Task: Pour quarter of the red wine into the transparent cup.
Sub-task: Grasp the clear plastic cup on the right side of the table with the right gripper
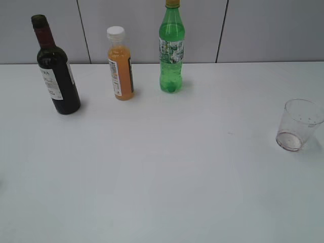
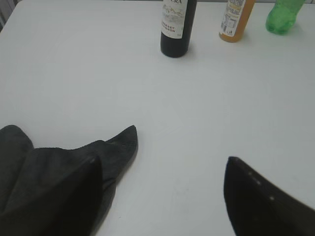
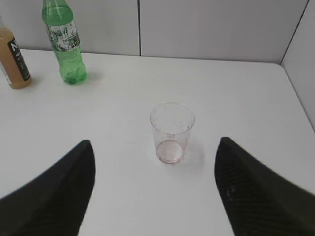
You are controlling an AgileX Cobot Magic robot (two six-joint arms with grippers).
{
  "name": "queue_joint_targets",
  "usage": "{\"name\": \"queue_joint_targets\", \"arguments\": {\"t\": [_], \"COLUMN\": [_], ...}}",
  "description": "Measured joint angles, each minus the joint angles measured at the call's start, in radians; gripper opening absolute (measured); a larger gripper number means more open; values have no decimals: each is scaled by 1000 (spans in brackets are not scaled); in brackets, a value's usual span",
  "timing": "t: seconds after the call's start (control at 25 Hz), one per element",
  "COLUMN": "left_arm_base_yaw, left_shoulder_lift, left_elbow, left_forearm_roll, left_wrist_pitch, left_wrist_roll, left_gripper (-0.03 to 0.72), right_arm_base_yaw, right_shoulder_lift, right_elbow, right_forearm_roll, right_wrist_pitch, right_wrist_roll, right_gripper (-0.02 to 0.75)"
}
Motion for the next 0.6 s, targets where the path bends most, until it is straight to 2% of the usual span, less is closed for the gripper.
{"name": "queue_joint_targets", "arguments": {"t": [0.4,0.6], "left_arm_base_yaw": [0,0], "left_shoulder_lift": [0,0], "left_elbow": [0,0], "left_forearm_roll": [0,0], "left_wrist_pitch": [0,0], "left_wrist_roll": [0,0], "left_gripper": [585,585], "right_arm_base_yaw": [0,0], "right_shoulder_lift": [296,401], "right_elbow": [7,92], "right_forearm_roll": [10,13], "right_wrist_pitch": [-362,-572], "right_wrist_roll": [-40,-43], "right_gripper": [606,605]}}
